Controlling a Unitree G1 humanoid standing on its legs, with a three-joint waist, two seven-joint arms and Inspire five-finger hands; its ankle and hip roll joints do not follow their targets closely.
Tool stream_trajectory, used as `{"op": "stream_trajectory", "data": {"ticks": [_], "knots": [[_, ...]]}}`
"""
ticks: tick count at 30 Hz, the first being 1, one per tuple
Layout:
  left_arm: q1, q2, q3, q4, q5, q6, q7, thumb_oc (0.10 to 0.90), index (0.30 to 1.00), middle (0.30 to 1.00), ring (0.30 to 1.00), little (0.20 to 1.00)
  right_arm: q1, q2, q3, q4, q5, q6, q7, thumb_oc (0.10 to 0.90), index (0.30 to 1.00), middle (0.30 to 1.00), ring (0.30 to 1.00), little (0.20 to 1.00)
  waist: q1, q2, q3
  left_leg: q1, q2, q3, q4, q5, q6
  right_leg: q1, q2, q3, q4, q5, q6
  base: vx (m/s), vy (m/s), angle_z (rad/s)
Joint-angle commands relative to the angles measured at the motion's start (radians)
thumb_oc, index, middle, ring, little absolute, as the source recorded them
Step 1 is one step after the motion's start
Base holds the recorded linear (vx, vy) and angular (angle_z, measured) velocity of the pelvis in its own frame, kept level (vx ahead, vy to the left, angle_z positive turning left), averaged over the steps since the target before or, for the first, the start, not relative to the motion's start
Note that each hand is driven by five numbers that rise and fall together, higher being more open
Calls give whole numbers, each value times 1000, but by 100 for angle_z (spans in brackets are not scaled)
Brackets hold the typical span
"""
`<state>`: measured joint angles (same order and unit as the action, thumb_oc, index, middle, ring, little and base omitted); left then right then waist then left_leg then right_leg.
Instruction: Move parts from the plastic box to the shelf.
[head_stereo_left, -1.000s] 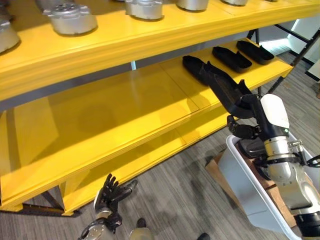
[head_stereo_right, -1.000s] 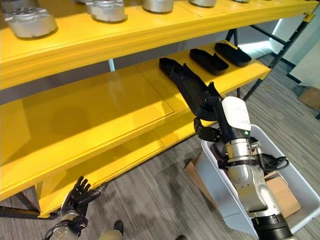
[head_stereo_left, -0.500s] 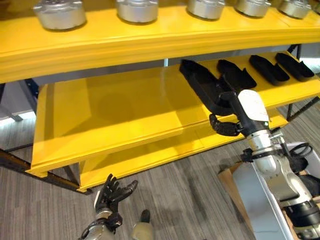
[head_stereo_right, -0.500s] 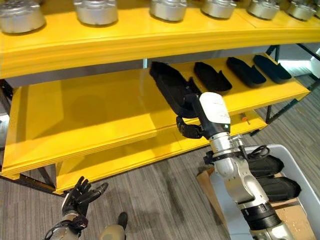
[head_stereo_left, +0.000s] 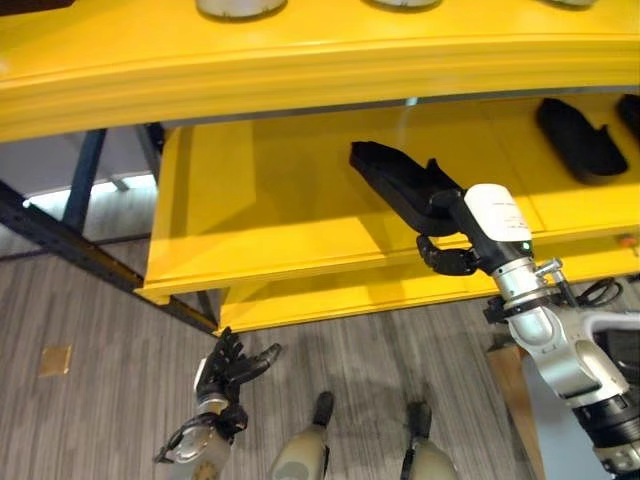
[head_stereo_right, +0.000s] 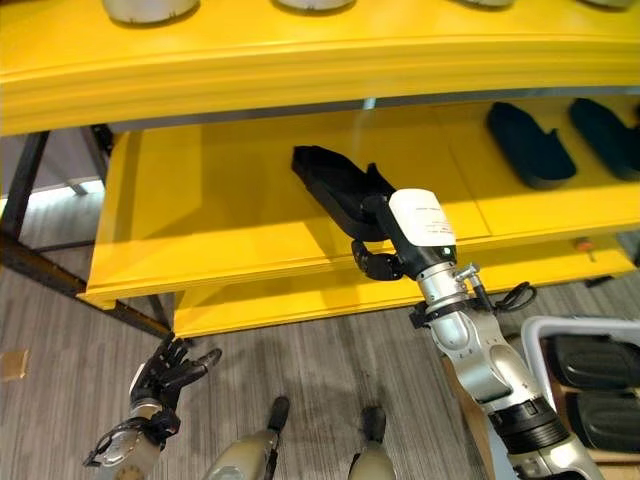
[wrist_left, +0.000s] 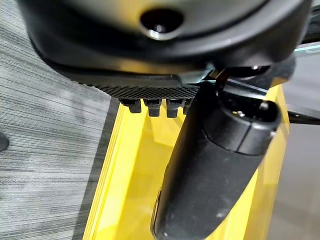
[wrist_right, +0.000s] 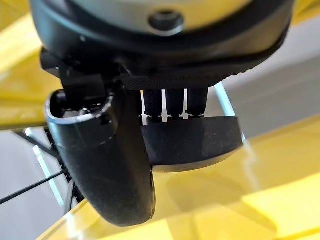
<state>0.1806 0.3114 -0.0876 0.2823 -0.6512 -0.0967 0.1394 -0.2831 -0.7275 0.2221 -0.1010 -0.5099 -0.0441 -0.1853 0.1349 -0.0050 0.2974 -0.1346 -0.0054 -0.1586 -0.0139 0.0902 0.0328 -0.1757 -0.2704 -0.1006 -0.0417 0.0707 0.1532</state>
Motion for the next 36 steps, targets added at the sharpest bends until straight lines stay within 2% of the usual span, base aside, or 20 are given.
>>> {"op": "stream_trajectory", "data": {"ticks": [1,4,9,11,15,19,20,22,36], "knots": [[-4,13,0,-94,57,-79,-33,900,1000,1000,1000,1000,-161,-41,-125,-52,20,-39,-81,400,300,300,300,300,-15,-48,-43,156,-20,-2,-5,-142,-36,28,-49,-61,35,153,62,86,-234,76],[17,0,-7,-93,50,-73,-45,900,1000,1000,1000,1000,-166,-53,-100,-36,41,-50,-49,400,300,300,300,300,-13,-40,-31,143,38,-27,2,-134,-74,37,-25,-117,74,96,42,53,-289,31],[19,11,-24,-95,45,-70,-51,900,1000,1000,1000,1000,-190,-78,-79,-7,57,-50,-45,400,300,300,300,300,-11,-31,-16,107,76,-52,-1,-111,-98,29,-9,-154,93,62,28,-19,-185,16],[24,17,-36,-102,31,-71,-53,900,1000,1000,1000,1000,-238,-99,-46,36,75,-43,-51,400,300,300,300,300,-7,-19,-3,85,114,-68,-21,-82,-118,16,10,-187,108,37,14,-15,-263,29],[31,37,-52,-115,10,-79,-52,900,1000,1000,1000,1000,-353,-125,41,129,87,-24,-62,400,300,300,300,300,7,-4,18,61,147,-76,-46,-51,-130,-22,32,-198,142,10,-1,-5,-146,22],[28,40,-60,-117,2,-81,-48,900,1000,1000,1000,1000,-402,-131,74,177,92,-16,-69,400,300,300,300,300,10,2,29,47,151,-76,-44,-48,-129,-43,34,-195,164,2,-5,-9,-33,2],[23,49,-75,-124,-9,-87,-43,900,1000,1000,1000,1000,-467,-128,115,258,91,8,-80,400,300,300,300,300,15,6,46,35,150,-73,-43,-47,-123,-68,37,-189,185,-3,-9,-7,-29,3],[20,49,-77,-126,-12,-90,-43,900,1000,1000,1000,1000,-483,-119,125,281,96,12,-83,400,300,300,300,300,15,8,49,32,150,-74,-41,-47,-122,-76,37,-186,193,-4,-10,0,0,0],[-8,68,-110,-134,-37,-108,-39,900,1000,1000,1000,1000,-652,-88,228,478,88,40,-105,400,300,300,300,300,31,18,76,13,127,-77,-35,-50,-113,-91,27,-177,202,-3,-9,1,2,1]]}}
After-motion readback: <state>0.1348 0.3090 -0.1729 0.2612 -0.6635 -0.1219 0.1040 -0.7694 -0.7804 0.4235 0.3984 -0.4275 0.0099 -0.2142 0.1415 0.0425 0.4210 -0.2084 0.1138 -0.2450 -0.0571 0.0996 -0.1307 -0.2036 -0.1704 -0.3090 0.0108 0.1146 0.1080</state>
